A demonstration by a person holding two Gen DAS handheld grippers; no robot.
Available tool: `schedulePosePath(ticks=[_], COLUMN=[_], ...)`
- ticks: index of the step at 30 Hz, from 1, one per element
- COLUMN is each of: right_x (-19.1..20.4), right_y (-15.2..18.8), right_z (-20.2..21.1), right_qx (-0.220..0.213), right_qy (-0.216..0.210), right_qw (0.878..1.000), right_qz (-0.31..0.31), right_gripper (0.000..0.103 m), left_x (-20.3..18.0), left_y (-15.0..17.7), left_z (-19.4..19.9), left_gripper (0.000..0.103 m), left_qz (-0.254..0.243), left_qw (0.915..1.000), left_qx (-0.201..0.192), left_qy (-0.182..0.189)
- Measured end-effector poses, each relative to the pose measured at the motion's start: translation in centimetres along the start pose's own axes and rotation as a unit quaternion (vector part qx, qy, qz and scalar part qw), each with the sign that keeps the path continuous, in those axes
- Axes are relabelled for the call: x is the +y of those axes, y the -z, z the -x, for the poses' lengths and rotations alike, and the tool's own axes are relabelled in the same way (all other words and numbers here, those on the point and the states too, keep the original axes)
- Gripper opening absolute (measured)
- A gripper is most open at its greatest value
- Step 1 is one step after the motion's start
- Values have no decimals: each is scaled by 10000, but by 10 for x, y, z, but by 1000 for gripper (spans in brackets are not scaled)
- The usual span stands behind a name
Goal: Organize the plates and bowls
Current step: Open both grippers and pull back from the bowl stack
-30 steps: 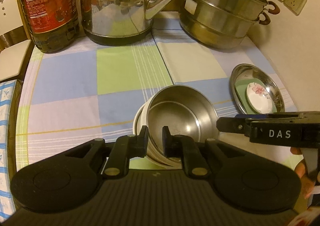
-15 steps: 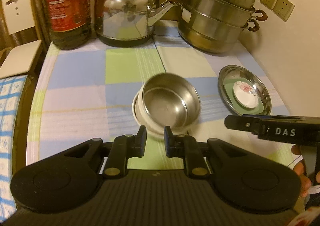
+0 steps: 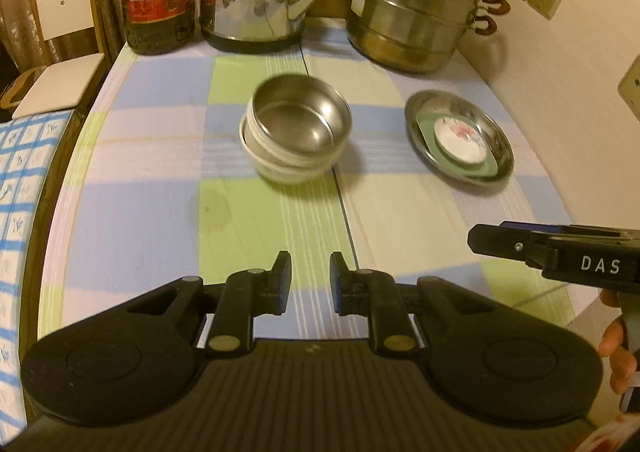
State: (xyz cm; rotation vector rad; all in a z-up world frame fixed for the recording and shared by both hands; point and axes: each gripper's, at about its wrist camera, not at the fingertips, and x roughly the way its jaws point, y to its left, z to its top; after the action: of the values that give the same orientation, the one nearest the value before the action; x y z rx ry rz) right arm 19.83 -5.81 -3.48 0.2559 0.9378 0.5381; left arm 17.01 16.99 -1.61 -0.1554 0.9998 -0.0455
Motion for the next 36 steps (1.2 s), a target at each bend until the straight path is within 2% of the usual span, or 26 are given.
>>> schedulePosePath(ticks=[9,17,26,36], right_x=[-16,-22,-30,-43], right_y=[45,74,92,96], right_z=[26,45,65,84], right_qx=[181,296,272,125], right_qy=[125,152,55,52], right_qw=[9996,9985,9981,9983], right_qz=[201,426,544,575], right_gripper=[48,49,49,49], left_x=[-32,-54,-75,-96], left_y=[51,79,96,101], left_z=[18,33,42,49], left_gripper=[18,18,18,18], left_qz=[74,120,135,97], left_qw=[9998,9995,9994,9993], left_qx=[79,63,-26,-171], left_qy=[-157,-270,-319,-329])
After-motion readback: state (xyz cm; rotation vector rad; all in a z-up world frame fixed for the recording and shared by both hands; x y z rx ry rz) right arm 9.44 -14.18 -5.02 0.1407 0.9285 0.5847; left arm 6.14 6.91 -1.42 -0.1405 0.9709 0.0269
